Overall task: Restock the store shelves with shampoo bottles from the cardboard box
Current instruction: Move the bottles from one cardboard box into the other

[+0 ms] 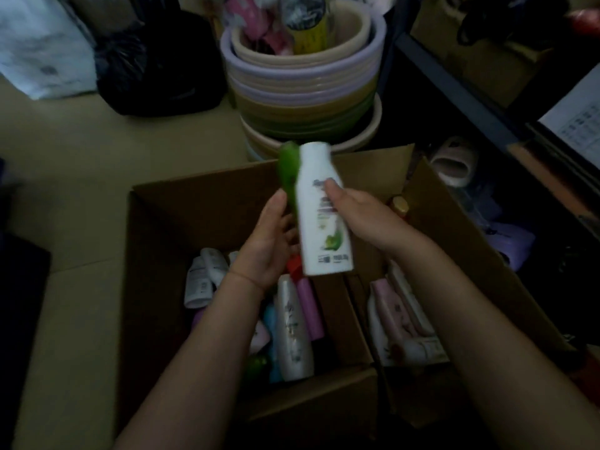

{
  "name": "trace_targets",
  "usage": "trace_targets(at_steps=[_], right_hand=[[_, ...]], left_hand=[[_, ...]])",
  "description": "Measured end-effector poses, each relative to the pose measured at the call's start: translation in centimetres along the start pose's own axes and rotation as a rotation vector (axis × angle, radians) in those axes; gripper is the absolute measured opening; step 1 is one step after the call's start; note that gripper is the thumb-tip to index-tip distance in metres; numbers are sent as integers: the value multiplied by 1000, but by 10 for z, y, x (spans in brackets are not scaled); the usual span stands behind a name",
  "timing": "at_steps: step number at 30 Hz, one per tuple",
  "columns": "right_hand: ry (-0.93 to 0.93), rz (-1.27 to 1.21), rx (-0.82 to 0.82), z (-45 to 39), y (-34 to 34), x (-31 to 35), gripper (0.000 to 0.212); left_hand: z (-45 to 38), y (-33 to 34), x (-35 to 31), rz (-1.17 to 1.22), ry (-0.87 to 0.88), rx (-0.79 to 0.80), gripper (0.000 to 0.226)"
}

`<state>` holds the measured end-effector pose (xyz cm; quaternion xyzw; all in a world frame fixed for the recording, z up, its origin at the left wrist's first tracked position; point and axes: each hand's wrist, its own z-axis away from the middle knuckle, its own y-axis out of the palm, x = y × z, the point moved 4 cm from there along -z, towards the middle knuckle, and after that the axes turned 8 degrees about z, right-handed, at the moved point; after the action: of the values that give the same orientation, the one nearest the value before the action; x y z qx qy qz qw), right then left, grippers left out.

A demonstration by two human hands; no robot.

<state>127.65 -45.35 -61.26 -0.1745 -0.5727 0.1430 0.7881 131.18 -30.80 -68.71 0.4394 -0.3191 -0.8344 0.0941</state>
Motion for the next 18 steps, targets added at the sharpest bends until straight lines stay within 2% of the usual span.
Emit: trace_targets(at_steps=[2,5,6,8,11,12,14,16,18], right_hand=[[-84,186,-65,-3,12,12,48],[-116,166,-262,-7,3,-2,38],[-93,142,-286,-7,-1,-12,34],[-23,143,-283,-8,-6,-38,29],[136,159,-263,-11,-14,-76,25],[193,163,-251,-13,-16,-89,24],[303,161,-203,-19,-15,-114,25],[383,177,-122,-22,-9,-131,30],[476,223,-24,-26,1,-147,31]], left_hand=[[7,-27,-1,58,-46,-32,63],[13,-86,13,-65,-110,-357,68],[16,-101,21,-140,-145,-430,73],[21,-119,35,-313,-173,-518,64],[20,-122,39,-577,-75,-638,59],[18,-113,36,-605,-18,-627,59],[17,-76,36,-510,16,-459,63],[20,-31,49,-459,-72,-288,83],[29,7,68,-532,-160,-162,105]])
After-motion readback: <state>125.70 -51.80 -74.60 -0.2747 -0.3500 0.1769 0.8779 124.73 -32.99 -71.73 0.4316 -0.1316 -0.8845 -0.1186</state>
